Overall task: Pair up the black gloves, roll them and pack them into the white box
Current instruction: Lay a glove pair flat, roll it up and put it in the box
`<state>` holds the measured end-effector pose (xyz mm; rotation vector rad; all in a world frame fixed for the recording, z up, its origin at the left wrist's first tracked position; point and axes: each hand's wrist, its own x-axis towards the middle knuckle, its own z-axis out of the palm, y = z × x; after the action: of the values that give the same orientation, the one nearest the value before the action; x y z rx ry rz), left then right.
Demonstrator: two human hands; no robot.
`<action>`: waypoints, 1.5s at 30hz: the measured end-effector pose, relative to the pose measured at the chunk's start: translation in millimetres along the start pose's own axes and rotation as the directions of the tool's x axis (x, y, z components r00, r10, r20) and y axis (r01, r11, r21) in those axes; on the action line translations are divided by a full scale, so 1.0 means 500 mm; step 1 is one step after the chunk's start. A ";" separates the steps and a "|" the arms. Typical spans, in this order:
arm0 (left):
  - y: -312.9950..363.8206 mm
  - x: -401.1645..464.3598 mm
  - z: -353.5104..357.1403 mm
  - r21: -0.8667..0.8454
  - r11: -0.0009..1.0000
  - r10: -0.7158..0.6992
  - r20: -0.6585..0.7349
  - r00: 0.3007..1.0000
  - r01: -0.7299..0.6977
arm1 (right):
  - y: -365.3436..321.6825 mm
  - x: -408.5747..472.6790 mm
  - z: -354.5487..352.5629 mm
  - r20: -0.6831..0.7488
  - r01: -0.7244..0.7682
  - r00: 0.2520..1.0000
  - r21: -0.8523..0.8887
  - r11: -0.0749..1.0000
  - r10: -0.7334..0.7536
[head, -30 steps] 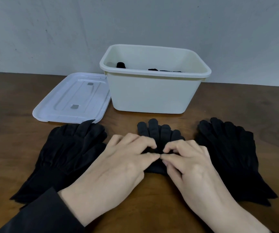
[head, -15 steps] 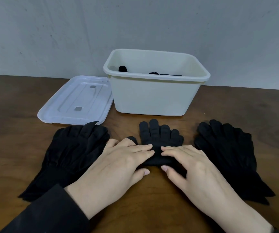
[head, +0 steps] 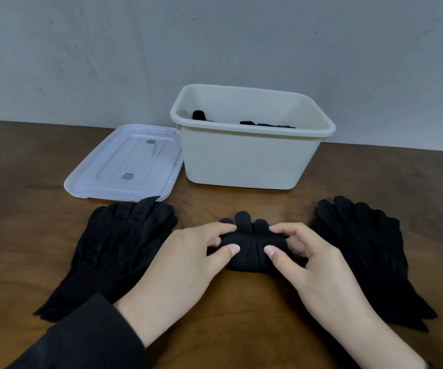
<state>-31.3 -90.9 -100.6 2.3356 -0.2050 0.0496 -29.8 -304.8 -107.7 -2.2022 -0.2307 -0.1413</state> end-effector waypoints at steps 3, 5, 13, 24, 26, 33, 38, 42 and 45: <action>-0.002 0.007 0.002 0.093 0.996 0.004 -0.042 0.999 0.000 | 0.012 0.006 0.009 -0.049 0.019 0.998 -0.122 0.992 -0.025; 0.000 0.009 -0.002 0.200 0.979 0.032 -0.014 0.999 -0.028 | 0.014 0.007 0.010 -0.043 0.103 0.992 -0.266 0.958 -0.119; 0.005 0.001 -0.025 0.434 0.889 0.148 0.030 0.989 -0.146 | 0.026 -0.001 0.012 0.110 0.287 0.958 -0.445 0.849 -0.266; -0.003 -0.002 -0.007 0.456 0.844 0.206 0.212 0.955 -0.283 | 0.017 -0.005 0.002 0.225 0.316 0.946 -0.469 0.825 -0.235; -0.001 -0.002 -0.007 0.437 0.853 0.219 0.196 0.956 -0.285 | 0.013 -0.006 0.000 0.189 0.311 0.950 -0.459 0.832 -0.251; 0.005 -0.012 -0.013 0.114 0.985 0.120 0.103 0.987 -0.131 | -0.010 -0.018 -0.020 0.127 0.137 0.985 -0.140 0.981 -0.120; -0.003 0.003 -0.002 0.096 0.993 0.070 -0.017 0.997 -0.068 | -0.014 0.000 -0.005 0.045 0.054 0.998 -0.119 0.991 -0.049; -0.005 0.004 0.005 0.218 0.961 0.178 -0.021 0.984 -0.169 | -0.003 0.002 0.001 -0.010 0.266 0.953 -0.448 0.854 -0.302; -0.008 0.005 0.010 0.306 0.932 0.208 -0.015 0.978 -0.193 | -0.012 -0.010 0.008 0.134 0.433 0.895 -0.497 0.753 -0.426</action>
<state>-28.5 -92.0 -106.6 2.6074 -0.4397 0.2543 -35.9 -298.5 -106.2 -2.6476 -0.7931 -0.4969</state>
